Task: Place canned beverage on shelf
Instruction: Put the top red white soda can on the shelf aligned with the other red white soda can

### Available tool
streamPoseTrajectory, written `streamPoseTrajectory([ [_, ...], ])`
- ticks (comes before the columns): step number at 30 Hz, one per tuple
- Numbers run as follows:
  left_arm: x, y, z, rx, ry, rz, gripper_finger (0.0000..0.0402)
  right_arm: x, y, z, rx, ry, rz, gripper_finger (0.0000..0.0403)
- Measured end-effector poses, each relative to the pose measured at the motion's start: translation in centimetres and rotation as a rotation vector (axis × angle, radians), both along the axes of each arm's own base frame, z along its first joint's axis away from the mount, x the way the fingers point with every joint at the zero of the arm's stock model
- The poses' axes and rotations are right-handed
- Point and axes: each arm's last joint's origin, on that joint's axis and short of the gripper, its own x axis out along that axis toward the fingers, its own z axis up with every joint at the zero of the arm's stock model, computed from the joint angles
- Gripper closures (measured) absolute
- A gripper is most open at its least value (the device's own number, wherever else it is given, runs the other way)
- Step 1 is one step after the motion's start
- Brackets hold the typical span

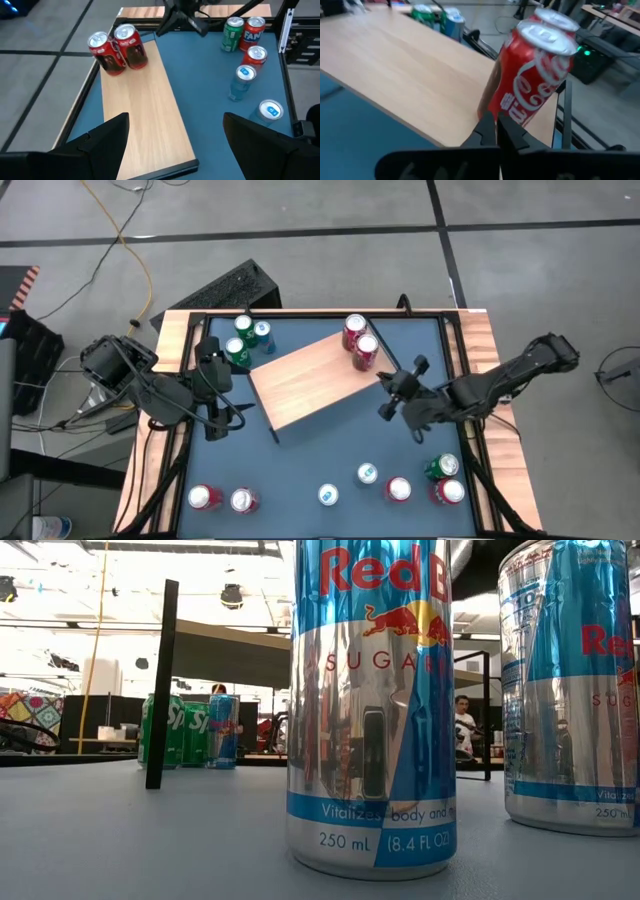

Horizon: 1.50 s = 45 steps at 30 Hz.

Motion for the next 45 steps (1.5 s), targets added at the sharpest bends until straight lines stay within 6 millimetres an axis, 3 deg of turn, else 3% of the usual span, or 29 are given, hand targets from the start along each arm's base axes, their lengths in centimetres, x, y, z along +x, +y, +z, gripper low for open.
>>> streamPoseTrajectory([
  [7,0.0,0.0,0.0,-0.006,-0.001,0.004,0.0093,1.4,-0.6,-1.2,0.002,0.056,-0.02,0.0393],
  [18,0.0,0.0,0.0,0.003,0.002,0.001,0.0093,2.4,-1.7,-0.7,0.035,0.049,0.043,0.0402],
  [45,-0.1,0.1,-0.1,0.009,0.017,0.003,0.0093,2.9,-5.0,-0.8,0.018,0.112,-0.019,0.0403],
])
